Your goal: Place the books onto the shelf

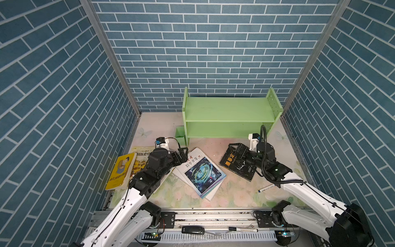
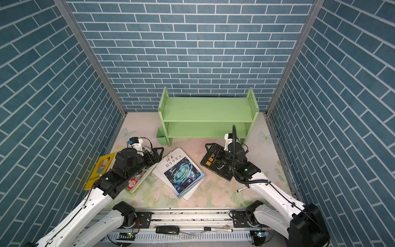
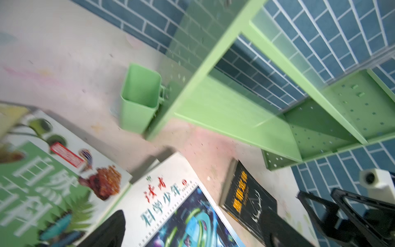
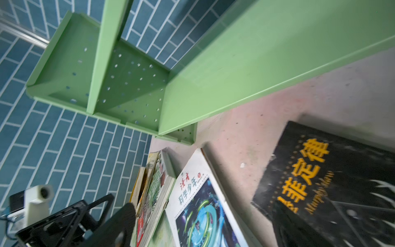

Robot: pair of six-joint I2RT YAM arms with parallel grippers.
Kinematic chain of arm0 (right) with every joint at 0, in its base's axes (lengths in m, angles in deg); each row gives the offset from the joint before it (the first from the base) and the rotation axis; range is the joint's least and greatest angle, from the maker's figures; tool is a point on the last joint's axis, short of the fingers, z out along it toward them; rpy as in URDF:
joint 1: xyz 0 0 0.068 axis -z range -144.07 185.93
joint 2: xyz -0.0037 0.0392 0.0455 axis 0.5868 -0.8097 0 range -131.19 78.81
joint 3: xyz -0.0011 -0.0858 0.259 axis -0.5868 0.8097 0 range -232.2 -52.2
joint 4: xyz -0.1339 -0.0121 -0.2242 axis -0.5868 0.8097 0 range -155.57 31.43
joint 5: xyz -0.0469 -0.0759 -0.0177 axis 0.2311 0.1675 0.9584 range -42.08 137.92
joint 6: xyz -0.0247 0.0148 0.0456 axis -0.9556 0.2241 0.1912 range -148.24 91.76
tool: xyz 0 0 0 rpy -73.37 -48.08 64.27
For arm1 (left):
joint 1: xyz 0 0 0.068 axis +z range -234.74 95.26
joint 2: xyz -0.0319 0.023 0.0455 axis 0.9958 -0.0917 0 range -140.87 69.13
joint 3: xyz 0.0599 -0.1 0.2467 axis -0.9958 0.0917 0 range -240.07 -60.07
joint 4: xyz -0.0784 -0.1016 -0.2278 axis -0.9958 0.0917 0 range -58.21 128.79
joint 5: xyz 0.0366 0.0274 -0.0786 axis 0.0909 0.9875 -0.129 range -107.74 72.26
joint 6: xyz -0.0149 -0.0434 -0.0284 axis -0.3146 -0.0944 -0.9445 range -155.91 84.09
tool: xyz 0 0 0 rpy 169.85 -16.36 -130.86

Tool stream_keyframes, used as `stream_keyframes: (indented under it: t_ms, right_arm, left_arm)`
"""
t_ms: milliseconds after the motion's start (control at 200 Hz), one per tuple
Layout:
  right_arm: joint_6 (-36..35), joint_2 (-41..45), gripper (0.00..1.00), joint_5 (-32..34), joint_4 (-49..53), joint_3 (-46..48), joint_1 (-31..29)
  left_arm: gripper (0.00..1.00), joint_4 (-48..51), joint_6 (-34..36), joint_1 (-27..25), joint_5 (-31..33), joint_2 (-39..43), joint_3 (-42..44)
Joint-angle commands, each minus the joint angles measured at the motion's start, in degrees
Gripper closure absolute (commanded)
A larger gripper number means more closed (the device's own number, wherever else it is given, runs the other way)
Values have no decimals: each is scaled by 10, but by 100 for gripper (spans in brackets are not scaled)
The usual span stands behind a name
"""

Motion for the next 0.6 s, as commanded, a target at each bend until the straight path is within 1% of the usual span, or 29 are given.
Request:
stream_keyframes:
  t_ms: [0, 25, 45, 80, 115, 150, 190, 235, 300, 345, 425, 490, 535, 595]
  right_arm:
    - [31, -12, 1, 16, -76, -3, -10]
    - [38, -11, 1, 21, -61, -7, -10]
    - [43, -8, 1, 32, -30, -11, -9]
    - [58, -1, 1, 61, 16, -17, -9]
    - [66, 6, 1, 70, 19, -12, -9]
    - [66, 8, 1, 65, -17, 3, -7]
    - [66, 5, 1, 60, -44, 14, -6]
    - [68, -2, 1, 68, -32, 11, -6]
    - [79, -18, 1, 79, -7, 0, -6]
    - [91, -31, 1, 81, -3, 0, -6]
    - [112, -55, 1, 83, -10, 3, -6]
    - [120, -75, 3, 83, -20, 6, -7]
    - [120, -88, 4, 79, -30, 9, -8]
    - [114, -106, 5, 64, -42, 8, -8]
  left_arm:
    - [0, -33, -105, -70, -8, -14, 29]
    - [0, -60, -117, -83, -12, -20, 35]
    - [0, -90, -125, -91, -19, -26, 43]
    - [0, -155, -121, -93, -51, -41, 59]
    - [0, -192, -119, -90, -78, -57, 67]
    - [0, -182, -122, -84, -93, -71, 60]
    - [0, -142, -128, -78, -96, -85, 43]
    - [0, -116, -128, -72, -100, -97, 29]
    - [0, -112, -114, -61, -120, -109, 22]
    - [0, -60, -100, -51, -110, -117, 1]
    - [0, 92, -65, -47, -40, -133, -57]
    - [0, 197, -56, -47, 15, -145, -92]
    - [0, 239, -51, -47, 33, -149, -96]
    - [0, 266, -50, -47, 36, -148, -94]
